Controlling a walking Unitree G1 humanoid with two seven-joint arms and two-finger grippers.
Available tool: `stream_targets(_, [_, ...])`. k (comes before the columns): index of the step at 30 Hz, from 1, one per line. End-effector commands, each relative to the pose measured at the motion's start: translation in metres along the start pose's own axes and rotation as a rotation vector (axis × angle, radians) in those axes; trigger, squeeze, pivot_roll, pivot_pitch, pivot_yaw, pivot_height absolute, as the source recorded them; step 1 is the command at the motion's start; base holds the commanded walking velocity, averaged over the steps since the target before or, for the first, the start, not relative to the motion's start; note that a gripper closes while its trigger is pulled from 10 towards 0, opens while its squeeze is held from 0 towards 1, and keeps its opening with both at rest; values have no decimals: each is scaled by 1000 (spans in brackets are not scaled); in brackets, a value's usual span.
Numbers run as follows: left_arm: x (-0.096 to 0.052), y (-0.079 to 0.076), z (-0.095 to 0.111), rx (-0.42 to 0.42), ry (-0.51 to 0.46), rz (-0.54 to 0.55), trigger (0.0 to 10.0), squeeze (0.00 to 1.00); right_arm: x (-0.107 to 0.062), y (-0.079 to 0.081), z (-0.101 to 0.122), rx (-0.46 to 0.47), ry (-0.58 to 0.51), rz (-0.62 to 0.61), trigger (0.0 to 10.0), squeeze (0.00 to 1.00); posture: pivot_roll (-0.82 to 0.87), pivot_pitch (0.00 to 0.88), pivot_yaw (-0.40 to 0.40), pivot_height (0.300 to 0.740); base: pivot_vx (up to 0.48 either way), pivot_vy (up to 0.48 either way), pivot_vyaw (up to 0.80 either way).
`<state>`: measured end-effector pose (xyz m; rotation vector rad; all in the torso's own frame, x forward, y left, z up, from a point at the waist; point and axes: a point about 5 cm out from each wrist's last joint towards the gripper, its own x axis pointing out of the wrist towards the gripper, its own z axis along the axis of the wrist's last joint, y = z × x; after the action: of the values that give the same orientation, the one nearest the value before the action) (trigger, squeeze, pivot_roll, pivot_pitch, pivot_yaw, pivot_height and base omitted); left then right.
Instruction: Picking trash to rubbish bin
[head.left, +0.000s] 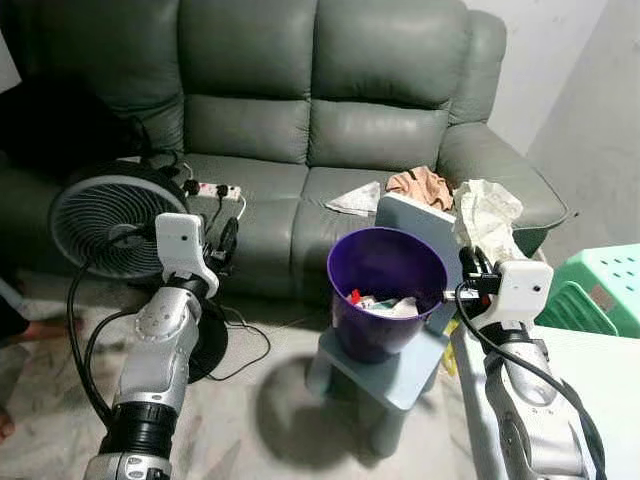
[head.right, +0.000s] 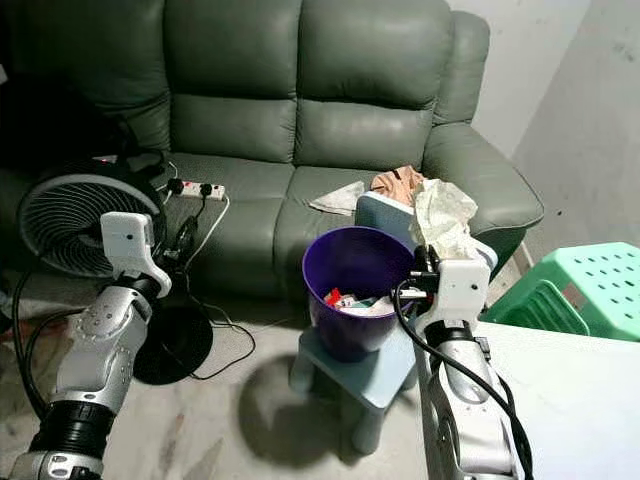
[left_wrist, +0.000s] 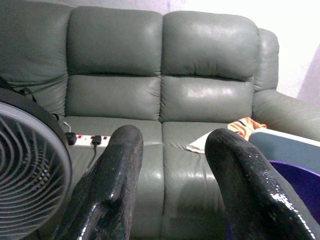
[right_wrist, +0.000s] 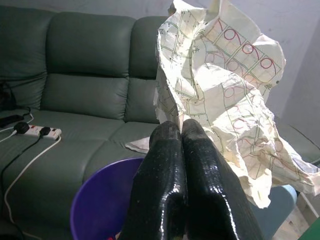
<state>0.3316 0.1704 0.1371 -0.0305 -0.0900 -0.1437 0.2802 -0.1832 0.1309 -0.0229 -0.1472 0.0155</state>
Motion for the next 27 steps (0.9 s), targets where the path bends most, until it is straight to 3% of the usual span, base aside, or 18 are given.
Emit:
stream_targets(1, [0, -2, 3, 7, -6, -17, 10000, 0, 1, -1, 4, -1, -11, 4, 10000, 0, -32, 0, -54, 740, 0, 0, 0])
stream_targets(27, [2, -3, 4, -36, 0, -37, 10000, 0, -2, 1, 2, 4, -3, 12, 10000, 0, -41, 0, -48, 740, 0, 0, 0])
